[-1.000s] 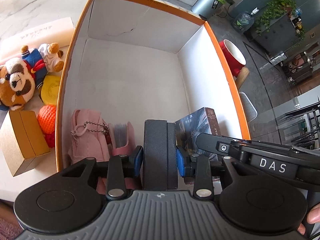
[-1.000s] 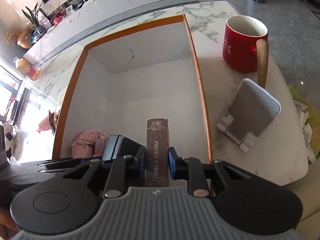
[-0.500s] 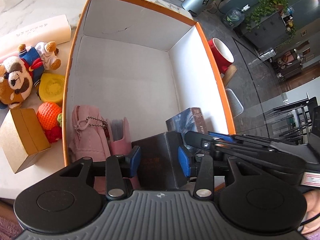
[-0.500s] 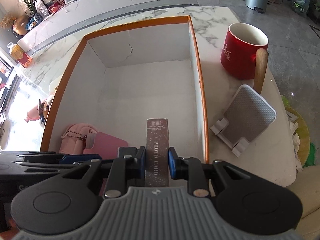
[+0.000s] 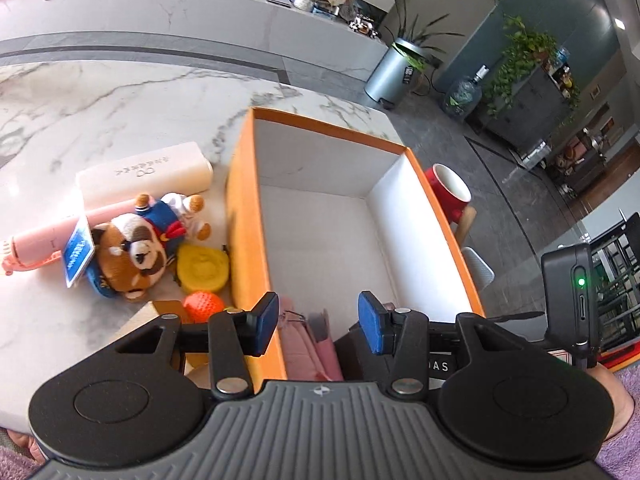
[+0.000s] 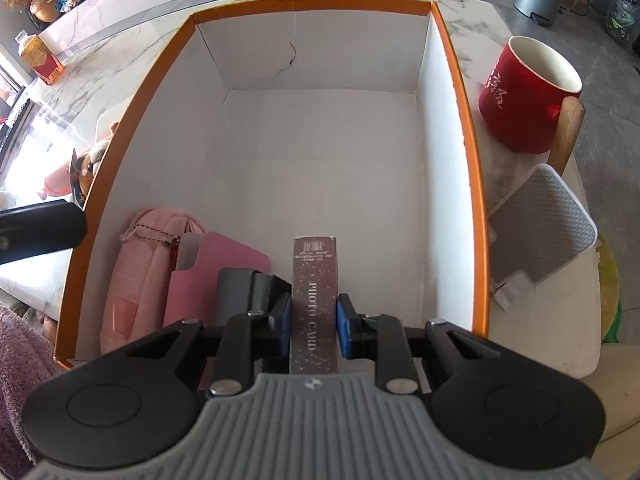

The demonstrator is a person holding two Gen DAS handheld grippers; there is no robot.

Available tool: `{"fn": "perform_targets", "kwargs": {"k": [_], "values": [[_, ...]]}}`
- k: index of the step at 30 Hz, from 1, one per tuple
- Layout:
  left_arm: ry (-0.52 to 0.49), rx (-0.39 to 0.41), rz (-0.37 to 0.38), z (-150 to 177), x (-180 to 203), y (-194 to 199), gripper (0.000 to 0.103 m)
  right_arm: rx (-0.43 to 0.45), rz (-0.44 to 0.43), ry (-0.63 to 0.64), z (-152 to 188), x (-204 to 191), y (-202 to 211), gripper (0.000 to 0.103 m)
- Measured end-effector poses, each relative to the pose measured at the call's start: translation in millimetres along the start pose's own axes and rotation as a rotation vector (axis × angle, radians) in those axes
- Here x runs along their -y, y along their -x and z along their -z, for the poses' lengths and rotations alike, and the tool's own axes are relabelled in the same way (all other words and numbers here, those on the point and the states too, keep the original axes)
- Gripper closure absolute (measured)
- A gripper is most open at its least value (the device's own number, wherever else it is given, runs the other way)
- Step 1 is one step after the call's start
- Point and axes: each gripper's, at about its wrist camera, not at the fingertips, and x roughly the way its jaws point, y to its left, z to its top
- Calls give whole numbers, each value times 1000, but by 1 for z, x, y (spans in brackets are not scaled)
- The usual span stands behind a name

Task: Organize objects
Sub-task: 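Lower the photo card box and open the right tool to release it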

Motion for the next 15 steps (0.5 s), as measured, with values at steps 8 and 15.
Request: {"fn": "perform_targets", "kwargs": {"k": [8,15], "values": [[-5,-55,-3,6,-14,-8,50,-61,-109,-75,5,9,-8,79],[-15,-82,30,9,-13,-11,59,-73,-80,-56,7,0,-11,78]]}}
